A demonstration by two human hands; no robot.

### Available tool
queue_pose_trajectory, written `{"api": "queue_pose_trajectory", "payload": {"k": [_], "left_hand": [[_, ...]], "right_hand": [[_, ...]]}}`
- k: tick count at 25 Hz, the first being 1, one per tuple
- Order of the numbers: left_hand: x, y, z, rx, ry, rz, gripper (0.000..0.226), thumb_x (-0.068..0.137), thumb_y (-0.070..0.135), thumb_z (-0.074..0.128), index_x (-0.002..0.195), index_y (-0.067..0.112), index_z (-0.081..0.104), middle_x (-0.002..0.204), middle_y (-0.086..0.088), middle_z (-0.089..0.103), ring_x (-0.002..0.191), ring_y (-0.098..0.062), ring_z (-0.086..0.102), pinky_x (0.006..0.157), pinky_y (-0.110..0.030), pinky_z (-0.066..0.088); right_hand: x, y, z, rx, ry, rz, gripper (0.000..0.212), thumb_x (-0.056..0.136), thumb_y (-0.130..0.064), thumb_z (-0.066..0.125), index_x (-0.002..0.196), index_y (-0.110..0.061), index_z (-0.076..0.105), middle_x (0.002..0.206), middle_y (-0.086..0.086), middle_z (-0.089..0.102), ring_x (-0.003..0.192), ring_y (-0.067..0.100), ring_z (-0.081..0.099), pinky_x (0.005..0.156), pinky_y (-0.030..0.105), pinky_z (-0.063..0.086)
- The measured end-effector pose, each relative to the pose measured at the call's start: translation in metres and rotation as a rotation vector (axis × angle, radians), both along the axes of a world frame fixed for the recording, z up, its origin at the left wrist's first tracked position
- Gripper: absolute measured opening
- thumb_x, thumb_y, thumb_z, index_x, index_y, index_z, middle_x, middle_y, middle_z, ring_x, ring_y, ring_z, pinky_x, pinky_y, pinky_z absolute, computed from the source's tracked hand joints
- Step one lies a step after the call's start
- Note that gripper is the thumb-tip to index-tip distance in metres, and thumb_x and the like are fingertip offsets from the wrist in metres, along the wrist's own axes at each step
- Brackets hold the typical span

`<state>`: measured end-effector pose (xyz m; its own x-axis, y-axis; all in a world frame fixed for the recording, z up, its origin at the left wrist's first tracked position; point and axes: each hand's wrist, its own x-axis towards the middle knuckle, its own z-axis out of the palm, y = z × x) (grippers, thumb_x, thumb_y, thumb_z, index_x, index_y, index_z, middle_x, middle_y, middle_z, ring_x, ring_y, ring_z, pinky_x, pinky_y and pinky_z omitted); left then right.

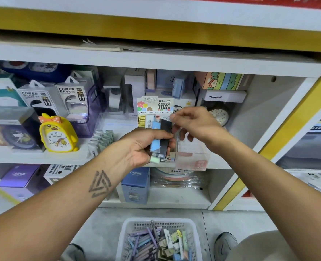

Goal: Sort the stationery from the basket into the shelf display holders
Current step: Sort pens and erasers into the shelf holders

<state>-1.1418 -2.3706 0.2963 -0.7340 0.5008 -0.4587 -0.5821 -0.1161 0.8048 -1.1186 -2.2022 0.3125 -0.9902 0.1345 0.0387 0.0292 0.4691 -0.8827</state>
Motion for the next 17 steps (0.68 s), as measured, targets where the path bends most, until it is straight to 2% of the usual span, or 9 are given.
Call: {"api": "queue_pose_trajectory", "payload": {"k": [3, 7, 11, 13, 15, 17], "left_hand": [[0.003, 0.0, 0.003, 0.047, 0.026, -0.036, 0.012, 0.081, -0.004, 0.067, 0.092, 0.0, 0.069, 0.075, -0.016, 0.07, 0.061, -0.022, 0.067, 0.057, -0.028, 0.057], [0.005, -0.003, 0.005, 0.095, 0.015, -0.063, 0.013, 0.076, 0.0, 0.07, 0.089, 0.0, 0.072, 0.08, -0.016, 0.071, 0.069, -0.024, 0.071, 0.062, -0.031, 0.059], [0.006, -0.007, 0.007, 0.124, -0.049, -0.075, 0.02, 0.078, 0.003, 0.068, 0.098, 0.0, 0.069, 0.086, -0.019, 0.072, 0.075, -0.026, 0.072, 0.066, -0.034, 0.058], [0.006, -0.01, 0.008, 0.137, -0.081, -0.047, 0.016, 0.08, 0.003, 0.067, 0.096, 0.001, 0.068, 0.085, -0.017, 0.071, 0.072, -0.024, 0.071, 0.064, -0.033, 0.058], [0.005, -0.012, 0.008, 0.128, -0.09, -0.033, 0.017, 0.077, 0.006, 0.069, 0.094, 0.003, 0.068, 0.083, -0.016, 0.07, 0.068, -0.022, 0.069, 0.062, -0.033, 0.057], [0.003, -0.015, 0.008, 0.091, -0.094, -0.002, 0.014, 0.08, 0.01, 0.07, 0.092, 0.004, 0.068, 0.079, -0.016, 0.07, 0.066, -0.022, 0.067, 0.061, -0.032, 0.057]], "right_hand": [[0.005, -0.007, 0.003, -0.157, -0.093, 0.096, 0.014, 0.091, -0.023, 0.073, 0.093, -0.009, 0.071, 0.066, 0.01, 0.069, 0.06, 0.024, 0.058, 0.05, 0.025, 0.038], [0.004, -0.003, 0.005, -0.356, -0.082, 0.043, 0.014, 0.089, -0.009, 0.073, 0.097, 0.002, 0.07, 0.073, 0.016, 0.065, 0.058, 0.021, 0.057, 0.06, 0.03, 0.043], [-0.001, 0.001, 0.007, -0.417, -0.031, -0.087, 0.013, 0.087, 0.001, 0.07, 0.099, 0.003, 0.066, 0.072, 0.013, 0.066, 0.048, 0.016, 0.053, 0.047, 0.026, 0.041], [-0.003, 0.005, 0.009, -0.415, 0.009, -0.133, 0.016, 0.084, 0.006, 0.067, 0.1, 0.001, 0.067, 0.079, 0.019, 0.069, 0.044, 0.017, 0.051, 0.042, 0.024, 0.037], [-0.004, 0.007, 0.01, -0.405, 0.033, -0.133, 0.013, 0.082, 0.01, 0.065, 0.091, 0.001, 0.071, 0.085, 0.027, 0.07, 0.043, 0.017, 0.05, 0.04, 0.022, 0.036], [-0.005, 0.006, 0.009, -0.41, 0.038, -0.114, 0.01, 0.081, 0.01, 0.066, 0.083, 0.002, 0.071, 0.082, 0.029, 0.067, 0.045, 0.018, 0.051, 0.043, 0.021, 0.039]]}}
